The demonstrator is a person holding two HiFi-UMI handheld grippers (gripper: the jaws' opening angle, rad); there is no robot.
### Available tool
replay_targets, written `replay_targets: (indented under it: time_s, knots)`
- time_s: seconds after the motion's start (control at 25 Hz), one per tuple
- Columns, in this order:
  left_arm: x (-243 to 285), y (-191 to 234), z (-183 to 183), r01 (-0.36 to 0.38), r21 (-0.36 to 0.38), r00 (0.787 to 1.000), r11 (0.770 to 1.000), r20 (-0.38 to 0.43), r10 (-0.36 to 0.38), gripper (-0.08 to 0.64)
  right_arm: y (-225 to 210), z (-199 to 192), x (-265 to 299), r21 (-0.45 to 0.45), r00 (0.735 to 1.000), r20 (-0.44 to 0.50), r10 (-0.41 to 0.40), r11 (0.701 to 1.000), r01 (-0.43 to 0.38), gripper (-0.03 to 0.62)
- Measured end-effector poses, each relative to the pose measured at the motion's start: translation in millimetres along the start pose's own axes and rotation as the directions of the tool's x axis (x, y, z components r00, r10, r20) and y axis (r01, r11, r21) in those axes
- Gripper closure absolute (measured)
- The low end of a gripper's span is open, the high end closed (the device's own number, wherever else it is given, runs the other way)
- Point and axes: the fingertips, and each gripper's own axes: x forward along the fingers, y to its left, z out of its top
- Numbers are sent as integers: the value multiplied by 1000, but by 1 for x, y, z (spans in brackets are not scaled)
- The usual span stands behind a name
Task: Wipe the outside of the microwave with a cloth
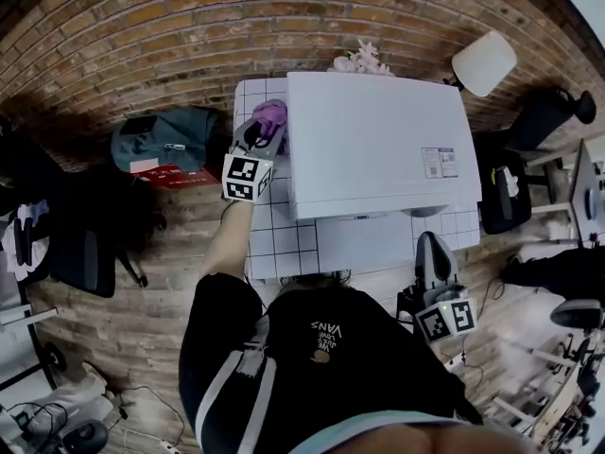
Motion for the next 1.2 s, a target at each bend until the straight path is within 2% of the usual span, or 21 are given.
replay_targets:
  time_s: [0.2, 0.4, 0.76, 1.0, 1.2]
  knots:
    - [28, 28, 4, -27, -13, 1000, 1000, 2, 27, 419, -8, -2, -6, 1, 998, 1, -58, 998, 58, 588]
    - [25, 28, 3, -37, -33, 999, 999, 7, 37, 419, -6, -3, -4, 2, 999, -2, -49, 999, 49, 588]
    - [-59, -27, -20, 29, -32, 1000, 999, -5, -29, 419, 13, -4, 21, -10, 996, -24, 85, 996, -85, 588]
    - [-125, -72, -40, 27, -44, 999, 999, -24, -28, 419, 37, -12, 38, -13, 978, -61, 201, 979, -203, 588]
    - [-155, -114, -51, 54, -72, 998, 996, -40, -57, 419, 55, -15, 45, -16, 961, -75, 265, 964, -267, 588]
